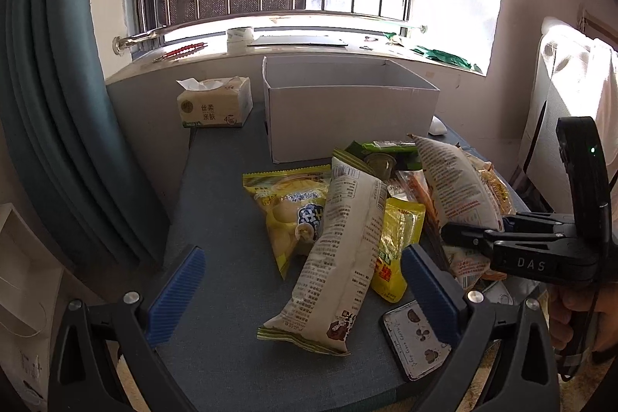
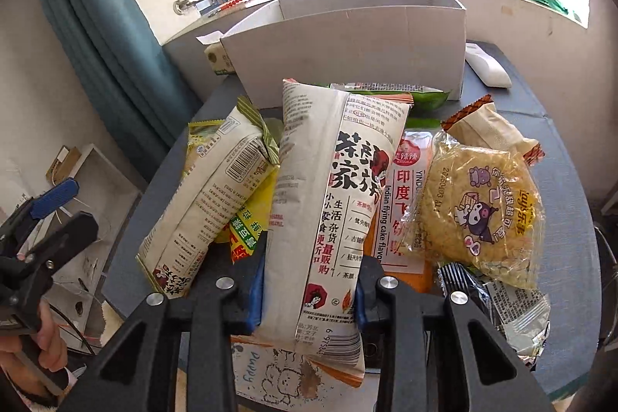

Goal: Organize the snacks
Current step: 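Grasp a long white snack bag with each tool and drop both into the white box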

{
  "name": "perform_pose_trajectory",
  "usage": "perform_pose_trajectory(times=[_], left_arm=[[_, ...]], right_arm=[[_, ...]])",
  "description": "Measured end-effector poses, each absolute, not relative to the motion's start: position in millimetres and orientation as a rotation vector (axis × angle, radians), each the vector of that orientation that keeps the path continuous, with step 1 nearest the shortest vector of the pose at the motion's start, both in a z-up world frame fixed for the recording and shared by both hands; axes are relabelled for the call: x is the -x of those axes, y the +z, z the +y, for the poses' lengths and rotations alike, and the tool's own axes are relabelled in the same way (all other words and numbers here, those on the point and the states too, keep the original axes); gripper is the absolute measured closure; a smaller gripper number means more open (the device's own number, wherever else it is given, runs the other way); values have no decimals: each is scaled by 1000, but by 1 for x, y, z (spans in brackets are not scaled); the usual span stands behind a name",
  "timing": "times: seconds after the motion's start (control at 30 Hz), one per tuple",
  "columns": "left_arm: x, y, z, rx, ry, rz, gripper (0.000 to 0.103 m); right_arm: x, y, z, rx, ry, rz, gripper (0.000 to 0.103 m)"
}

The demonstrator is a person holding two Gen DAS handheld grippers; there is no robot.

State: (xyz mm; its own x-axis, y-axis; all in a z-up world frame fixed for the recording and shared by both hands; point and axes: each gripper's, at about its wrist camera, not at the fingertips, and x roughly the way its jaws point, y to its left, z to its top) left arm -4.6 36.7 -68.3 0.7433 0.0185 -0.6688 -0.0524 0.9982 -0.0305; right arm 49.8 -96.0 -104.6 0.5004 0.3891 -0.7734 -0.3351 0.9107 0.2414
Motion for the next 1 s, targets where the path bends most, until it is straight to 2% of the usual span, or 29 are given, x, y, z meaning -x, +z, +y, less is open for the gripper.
perform_pose_trajectory(times=[0.27, 0.53, 0.57, 0.6, 0.67, 0.7, 1.0], left_arm=[[-25, -99, 26, -23, -61, 847, 0], [-58, -138, 12, -111, -125, 985, 2], [-59, -142, 13, -115, -112, 999, 15], [-60, -144, 14, -123, -98, 1008, 43], [-57, -143, 19, -97, -89, 1013, 66], [-53, -141, 23, -57, -92, 1011, 69], [-17, -81, 38, 162, -200, 824, 69]], right_arm=[[-30, -48, -149, -183, 437, 792, 65], [-27, -30, -164, -235, 453, 745, 65], [-26, -30, -164, -237, 448, 745, 65], [-27, -32, -164, -241, 445, 748, 65], [-28, -35, -165, -244, 444, 753, 65], [-28, -35, -166, -249, 445, 753, 65], [-33, -38, -164, -249, 463, 749, 65]])
